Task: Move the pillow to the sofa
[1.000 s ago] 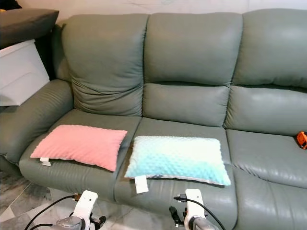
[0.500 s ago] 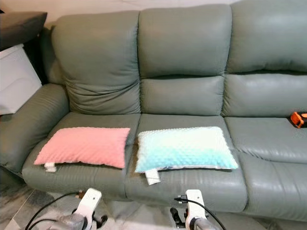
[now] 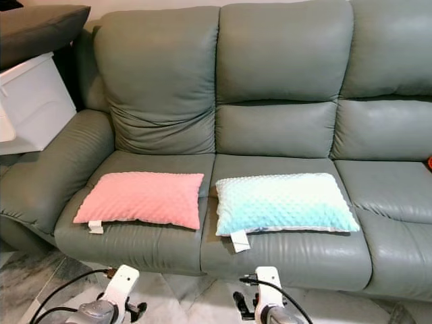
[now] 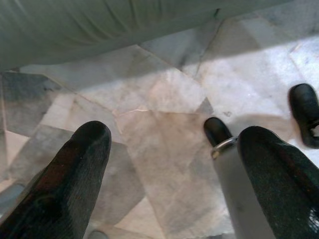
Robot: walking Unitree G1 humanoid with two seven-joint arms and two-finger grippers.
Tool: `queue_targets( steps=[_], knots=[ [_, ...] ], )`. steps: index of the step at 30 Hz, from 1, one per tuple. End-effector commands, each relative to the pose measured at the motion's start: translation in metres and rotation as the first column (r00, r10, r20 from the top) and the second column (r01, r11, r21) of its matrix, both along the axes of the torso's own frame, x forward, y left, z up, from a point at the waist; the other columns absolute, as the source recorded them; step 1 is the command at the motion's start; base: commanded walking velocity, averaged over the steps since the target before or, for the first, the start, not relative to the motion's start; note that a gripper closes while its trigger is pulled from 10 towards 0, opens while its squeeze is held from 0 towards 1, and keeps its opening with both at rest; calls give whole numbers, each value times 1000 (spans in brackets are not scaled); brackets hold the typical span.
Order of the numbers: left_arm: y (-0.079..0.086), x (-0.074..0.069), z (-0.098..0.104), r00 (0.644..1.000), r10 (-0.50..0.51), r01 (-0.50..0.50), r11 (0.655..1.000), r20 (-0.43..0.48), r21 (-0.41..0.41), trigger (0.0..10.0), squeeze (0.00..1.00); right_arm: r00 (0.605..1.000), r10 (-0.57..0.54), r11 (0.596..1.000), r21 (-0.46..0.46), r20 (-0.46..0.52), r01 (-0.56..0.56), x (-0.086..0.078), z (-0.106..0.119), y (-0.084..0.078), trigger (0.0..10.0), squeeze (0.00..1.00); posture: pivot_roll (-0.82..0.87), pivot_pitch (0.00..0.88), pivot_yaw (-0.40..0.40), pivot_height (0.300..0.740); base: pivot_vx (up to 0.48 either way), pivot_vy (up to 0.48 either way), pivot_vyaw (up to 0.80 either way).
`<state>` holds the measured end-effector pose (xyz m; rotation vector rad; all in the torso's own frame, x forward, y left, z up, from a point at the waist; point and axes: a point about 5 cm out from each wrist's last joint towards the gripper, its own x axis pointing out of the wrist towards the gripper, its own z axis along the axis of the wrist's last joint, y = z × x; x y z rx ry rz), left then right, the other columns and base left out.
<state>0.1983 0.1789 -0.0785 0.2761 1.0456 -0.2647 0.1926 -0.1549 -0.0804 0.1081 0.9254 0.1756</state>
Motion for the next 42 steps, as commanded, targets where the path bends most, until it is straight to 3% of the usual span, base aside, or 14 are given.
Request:
queue_targets(
  steps=[1, 12, 42],
  knots=[
    [3, 1, 1, 1000, -11, 11, 1000, 4, 9, 10000, 0, 1000, 16, 1000, 12, 2, -16, 1, 0, 5, 10000, 0, -208, 0, 106, 740, 0, 0, 0],
    [6, 1, 1, 1000, -28, 28, 999, 4, 21, 10000, 0, 1000, 28, 1000, 10, -8, -28, 0, 0, 8, 10000, 0, -211, 0, 112, 740, 0, 0, 0],
    [11, -2, 1, 999, -52, 52, 998, -2, 45, 10000, 0, 1000, 29, 999, 23, -9, -29, 1, 0, 11, 10000, 0, -209, 0, 121, 740, -317, -8, 0]
  ],
)
